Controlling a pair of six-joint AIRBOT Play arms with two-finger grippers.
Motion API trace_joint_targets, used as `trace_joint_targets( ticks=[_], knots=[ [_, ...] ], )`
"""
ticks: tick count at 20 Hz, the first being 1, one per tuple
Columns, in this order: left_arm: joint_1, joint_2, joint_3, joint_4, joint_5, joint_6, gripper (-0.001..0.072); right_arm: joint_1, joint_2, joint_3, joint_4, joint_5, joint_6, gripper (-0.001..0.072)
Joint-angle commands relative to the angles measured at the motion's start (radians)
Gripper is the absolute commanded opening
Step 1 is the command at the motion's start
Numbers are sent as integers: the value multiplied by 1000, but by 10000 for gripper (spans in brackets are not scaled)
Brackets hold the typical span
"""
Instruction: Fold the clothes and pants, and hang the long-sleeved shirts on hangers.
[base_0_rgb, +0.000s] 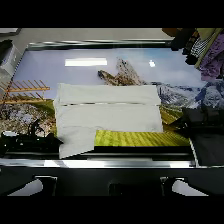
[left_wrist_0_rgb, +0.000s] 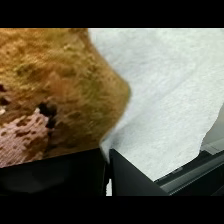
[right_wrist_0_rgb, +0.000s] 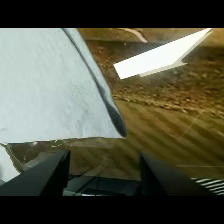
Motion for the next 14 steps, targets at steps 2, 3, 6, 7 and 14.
trace_joint_targets(
  ticks=[2,3,6,7,14],
  knots=[
    [1,1,1,-25,0,-2,18,4,-35,-45,45,54,-51,498],
    [1,1,1,-25,0,-2,18,22,-44,-45,43,63,-59,498],
    [1,1,1,-25,0,-10,18,134,-74,-45,22,124,-60,498],
    [1,1,1,-26,0,-10,18,162,-78,-45,9,162,-28,498],
    [1,1,1,-25,25,-9,18,185,-129,-49,17,146,18,479]
  ],
)
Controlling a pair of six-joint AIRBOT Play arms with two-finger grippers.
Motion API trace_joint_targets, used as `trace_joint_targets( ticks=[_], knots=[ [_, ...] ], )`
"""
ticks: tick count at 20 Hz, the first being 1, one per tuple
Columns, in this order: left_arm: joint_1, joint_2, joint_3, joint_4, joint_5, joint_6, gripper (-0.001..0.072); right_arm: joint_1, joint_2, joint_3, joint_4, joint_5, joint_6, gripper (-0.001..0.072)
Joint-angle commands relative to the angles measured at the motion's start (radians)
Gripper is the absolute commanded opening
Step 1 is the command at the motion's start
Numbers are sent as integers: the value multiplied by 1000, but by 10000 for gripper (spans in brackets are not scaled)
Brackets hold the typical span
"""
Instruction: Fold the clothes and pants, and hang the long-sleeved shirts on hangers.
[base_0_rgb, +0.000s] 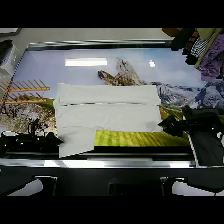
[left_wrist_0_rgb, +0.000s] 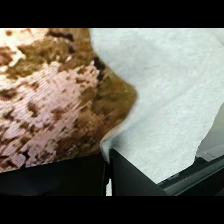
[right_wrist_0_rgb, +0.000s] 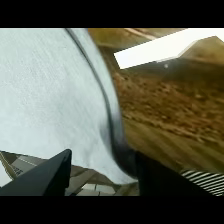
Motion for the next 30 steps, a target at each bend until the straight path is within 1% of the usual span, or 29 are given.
trace_joint_targets(
  ticks=[1,2,4,5,6,7,9,11,13,16,18,19,20,22,24,25,27,28,30],
  knots=[
    [1,1,2,0,21,0,18,10,-20,-10,1,-6,18,477],
    [1,1,2,0,21,0,18,10,-20,-16,8,-8,18,441],
    [1,1,2,-1,21,0,18,10,-20,-33,11,-19,18,298],
    [1,1,2,-14,21,0,18,10,-20,-38,15,-27,14,203],
    [1,1,5,-30,21,0,18,10,-19,-39,20,-34,12,87],
    [1,2,11,-48,17,0,17,10,-11,-39,30,-33,8,46],
    [1,23,39,-66,-9,-5,16,10,32,-39,35,-39,5,45],
    [1,82,77,-66,-47,-46,16,10,106,-39,16,-80,5,45],
    [1,179,106,-64,-86,-82,15,10,193,-39,-49,-145,6,45],
    [1,365,121,-67,-131,-157,16,10,315,-39,-190,-255,13,45],
    [1,492,121,-67,-144,-203,16,10,399,-39,-236,-271,83,45],
    [1,548,121,-67,-144,-222,15,10,433,-39,-232,-279,116,45],
    [1,594,121,-67,-144,-241,16,10,463,-39,-223,-296,130,45],
    [1,650,121,-99,-147,-249,15,10,512,-39,-192,-308,138,45],
    [-10,632,121,-151,-124,-244,15,10,529,-35,-128,-234,137,45],
    [-32,609,121,-160,-89,-232,15,18,525,-31,-106,-174,137,44],
    [-114,528,137,-160,10,-217,15,90,488,-4,-110,-37,158,45],
    [-165,467,161,-160,64,-209,15,145,452,19,-129,36,199,44],
    [-244,328,244,-160,156,-194,15,222,370,80,-232,172,354,45]
  ],
)
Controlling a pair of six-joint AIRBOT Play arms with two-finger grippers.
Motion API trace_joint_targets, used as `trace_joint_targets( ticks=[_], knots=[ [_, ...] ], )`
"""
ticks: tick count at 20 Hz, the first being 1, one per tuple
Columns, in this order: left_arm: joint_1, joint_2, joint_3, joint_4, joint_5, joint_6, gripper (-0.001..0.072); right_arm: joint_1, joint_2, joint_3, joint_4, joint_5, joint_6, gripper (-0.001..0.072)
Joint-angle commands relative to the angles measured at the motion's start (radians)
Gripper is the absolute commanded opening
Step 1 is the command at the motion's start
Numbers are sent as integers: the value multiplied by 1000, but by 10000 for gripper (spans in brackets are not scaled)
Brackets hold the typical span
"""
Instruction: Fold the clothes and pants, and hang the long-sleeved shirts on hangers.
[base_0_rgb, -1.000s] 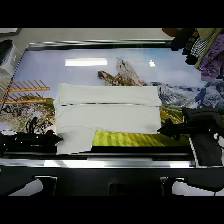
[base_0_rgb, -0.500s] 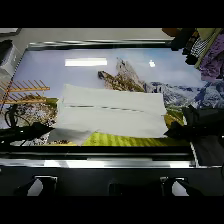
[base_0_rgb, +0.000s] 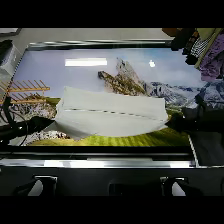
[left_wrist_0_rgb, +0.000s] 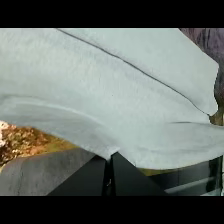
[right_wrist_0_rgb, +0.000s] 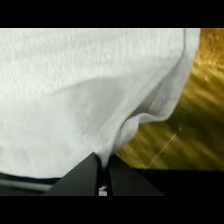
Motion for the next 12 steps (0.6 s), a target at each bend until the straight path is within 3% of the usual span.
trace_joint_targets(
  ticks=[1,7,12],
  knots=[
    [-118,-204,123,-10,175,24,15,107,-114,92,-117,267,216,45],
    [-201,-674,549,-10,187,30,15,108,-365,289,-115,311,253,45],
    [-221,-940,866,-5,125,-31,15,108,-499,423,-114,333,253,45]
  ],
)
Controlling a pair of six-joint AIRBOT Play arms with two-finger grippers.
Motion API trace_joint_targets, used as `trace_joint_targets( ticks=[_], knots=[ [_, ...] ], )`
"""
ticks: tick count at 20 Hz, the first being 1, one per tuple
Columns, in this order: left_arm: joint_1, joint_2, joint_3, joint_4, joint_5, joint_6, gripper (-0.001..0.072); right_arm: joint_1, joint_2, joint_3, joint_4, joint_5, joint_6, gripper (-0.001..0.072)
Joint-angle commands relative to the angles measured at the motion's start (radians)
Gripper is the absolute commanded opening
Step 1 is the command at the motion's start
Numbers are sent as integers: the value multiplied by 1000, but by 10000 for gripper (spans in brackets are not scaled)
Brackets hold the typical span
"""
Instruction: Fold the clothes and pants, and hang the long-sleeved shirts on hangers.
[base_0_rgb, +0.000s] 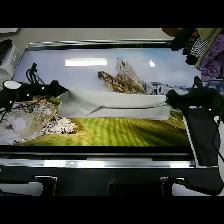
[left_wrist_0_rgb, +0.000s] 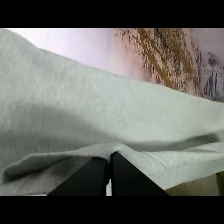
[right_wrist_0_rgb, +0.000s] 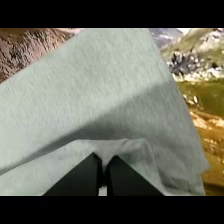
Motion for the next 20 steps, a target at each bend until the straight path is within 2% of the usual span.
trace_joint_targets(
  ticks=[1,7,8,9,10,11,12,13,15,17,18,19,20],
  knots=[
    [-18,-185,204,13,-34,-40,15,2,-99,92,-3,28,10,45],
    [-25,-321,298,58,-34,-74,15,2,-206,133,0,34,12,47],
    [-28,-332,298,74,-34,-74,16,2,-216,133,5,22,22,109],
    [-30,-339,298,80,-34,-74,30,2,-220,133,13,5,37,252],
    [-27,-338,299,80,-35,-75,135,-2,-219,145,16,-31,38,345],
    [-24,-334,309,80,-47,-90,341,-11,-217,174,16,-89,37,416],
    [-17,-332,333,80,-80,-104,402,-34,-213,217,16,-163,34,517],
    [-10,-328,370,85,-124,-108,404,-69,-212,267,16,-240,32,614],
    [-2,-322,466,140,-202,-147,406,-158,-213,334,26,-338,29,652],
    [-4,-314,576,241,-277,-210,417,-240,-236,338,117,-384,7,654],
    [-8,-310,630,300,-320,-242,657,-263,-265,338,174,-416,-21,656],
    [-14,-305,676,353,-359,-271,720,-269,-302,338,221,-450,-59,672],
    [-22,-296,709,397,-391,-287,720,-267,-336,338,241,-470,-97,676]
  ],
)
